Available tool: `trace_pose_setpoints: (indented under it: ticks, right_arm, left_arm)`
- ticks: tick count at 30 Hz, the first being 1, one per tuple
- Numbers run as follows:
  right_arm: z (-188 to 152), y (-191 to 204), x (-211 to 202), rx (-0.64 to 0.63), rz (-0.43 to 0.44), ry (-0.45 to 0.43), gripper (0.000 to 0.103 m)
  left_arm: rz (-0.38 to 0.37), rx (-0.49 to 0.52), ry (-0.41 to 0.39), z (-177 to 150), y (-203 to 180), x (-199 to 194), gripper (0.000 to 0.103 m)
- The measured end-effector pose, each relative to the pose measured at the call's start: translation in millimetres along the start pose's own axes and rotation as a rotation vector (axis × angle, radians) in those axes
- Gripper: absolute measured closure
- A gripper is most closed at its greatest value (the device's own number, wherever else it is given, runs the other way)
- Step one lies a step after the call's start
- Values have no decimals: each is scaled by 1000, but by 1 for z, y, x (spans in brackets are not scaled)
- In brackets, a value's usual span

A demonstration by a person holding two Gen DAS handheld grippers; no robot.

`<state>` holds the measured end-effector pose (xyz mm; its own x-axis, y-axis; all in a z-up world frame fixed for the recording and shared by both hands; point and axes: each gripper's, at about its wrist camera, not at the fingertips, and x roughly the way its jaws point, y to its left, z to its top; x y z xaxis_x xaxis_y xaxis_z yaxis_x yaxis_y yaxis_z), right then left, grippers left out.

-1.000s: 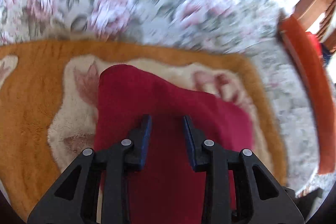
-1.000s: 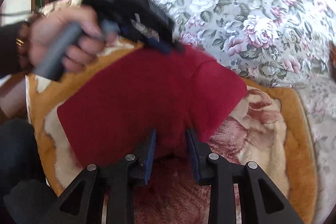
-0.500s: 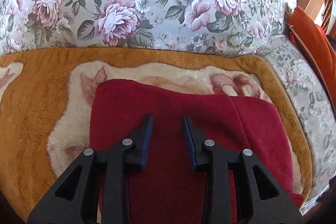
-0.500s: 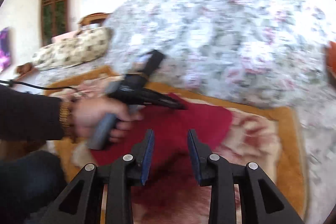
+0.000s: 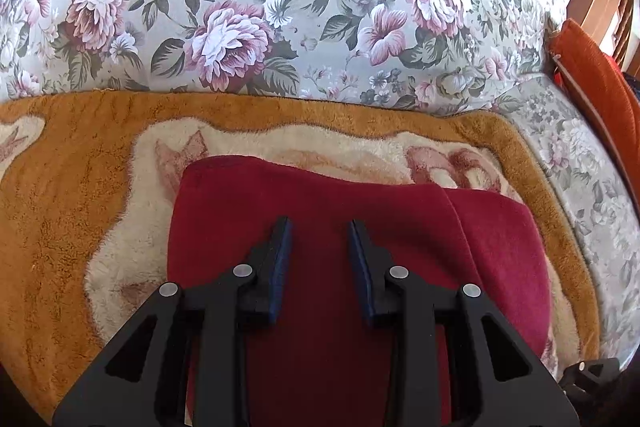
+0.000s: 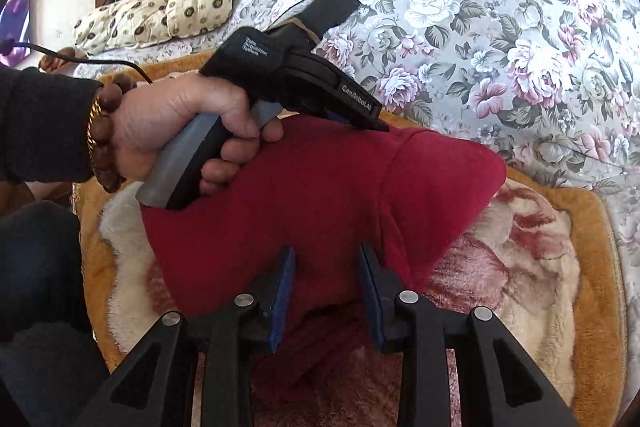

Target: Fold small clothes

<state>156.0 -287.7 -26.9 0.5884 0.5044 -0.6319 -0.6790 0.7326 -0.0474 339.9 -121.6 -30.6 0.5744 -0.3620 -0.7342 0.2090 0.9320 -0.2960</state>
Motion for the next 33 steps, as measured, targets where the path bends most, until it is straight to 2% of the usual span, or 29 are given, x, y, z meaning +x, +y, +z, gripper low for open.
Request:
trace_pose_setpoints:
  ticks: [6,13,14,16,17,19,20,23,25,26,28,29,30,33]
  right_arm:
    - [0,5,1,-18,-20,-11,73]
    - [1,8,1,-31,-35,-6,73]
    - [3,8,-1,-30,-28,1,73]
    - [21,-8,-13,68,71,20,73]
    - [33,-17,-24,113,67,-33,73]
    - [57,-37,-37,154,-4,-128,73]
    - [69,-47,-33,167,-48,-127,73]
    - [98,-73,5,177,-123,-48,73]
    - [108,-88,31,224,-125,-6,73]
    - [108,-95,46,264,-105,38,73]
    - [93,-106,80,343,-77,183,73]
    - [83,-108,90,355,-79,212,70]
    - [75,-110,88,356,-84,140,62]
    - [63,-127,83,474,-30,96,60]
  left_arm:
    - [-24,-14,8,1,4,3,73]
    - [-11,-5,4,1,3,3,73]
    - [-10,-5,4,1,2,3,73]
    - [-2,1,0,0,1,2,73]
    - [-1,2,-2,0,1,2,73]
    - [-3,1,-4,0,1,2,73]
    - [-2,1,-4,0,1,2,73]
    - [5,7,-6,-1,1,2,73]
    - [5,7,-7,-1,1,2,73]
    - [4,6,-7,-1,1,2,73]
    - [8,9,-5,-1,0,3,73]
    - [10,10,-8,-1,0,2,73]
    - [13,14,-7,-1,-1,3,73]
    - [13,16,-9,-1,-1,2,73]
